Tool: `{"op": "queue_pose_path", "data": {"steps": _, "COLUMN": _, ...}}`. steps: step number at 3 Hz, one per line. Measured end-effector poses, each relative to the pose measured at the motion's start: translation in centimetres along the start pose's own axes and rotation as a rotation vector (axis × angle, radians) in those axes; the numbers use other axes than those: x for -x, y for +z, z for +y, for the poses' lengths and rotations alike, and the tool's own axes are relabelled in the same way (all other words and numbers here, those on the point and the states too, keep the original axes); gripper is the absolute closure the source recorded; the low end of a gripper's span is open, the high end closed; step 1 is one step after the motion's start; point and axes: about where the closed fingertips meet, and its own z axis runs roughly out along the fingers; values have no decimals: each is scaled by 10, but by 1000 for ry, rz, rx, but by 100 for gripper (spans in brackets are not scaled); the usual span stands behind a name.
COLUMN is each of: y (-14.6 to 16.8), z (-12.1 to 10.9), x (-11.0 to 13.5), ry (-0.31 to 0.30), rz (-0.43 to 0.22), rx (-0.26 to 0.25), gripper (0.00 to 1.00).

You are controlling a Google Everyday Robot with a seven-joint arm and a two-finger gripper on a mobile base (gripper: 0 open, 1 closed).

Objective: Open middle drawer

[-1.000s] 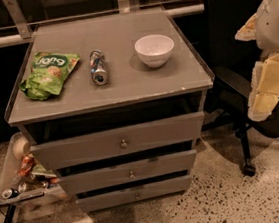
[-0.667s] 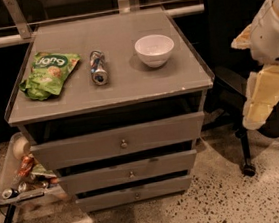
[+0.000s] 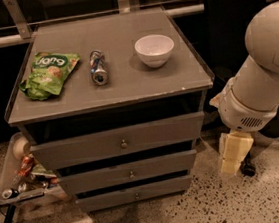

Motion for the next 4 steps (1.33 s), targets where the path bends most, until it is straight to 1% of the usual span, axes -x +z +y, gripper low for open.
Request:
{"op": "queue_pose_path", "data": {"steps": 1, "y": 0, "z": 0, "x": 0, "ry": 0, "rz": 0, "rx": 0, "gripper": 0}}
{"op": "queue_pose_path", "data": {"steps": 2, "y": 40, "z": 5, "x": -5, "ry": 32, "rz": -2, "rx": 32, "gripper": 0}}
{"op": "queue_pose_path", "data": {"steps": 3, "y": 101, "z": 8, "x": -13, "ry": 86, "rz": -21, "rx": 73, "gripper": 0}}
{"op": "queue_pose_path", "data": {"steps": 4, "y": 153, "z": 9, "x": -22, "ry": 131, "rz": -27, "rx": 103, "gripper": 0}}
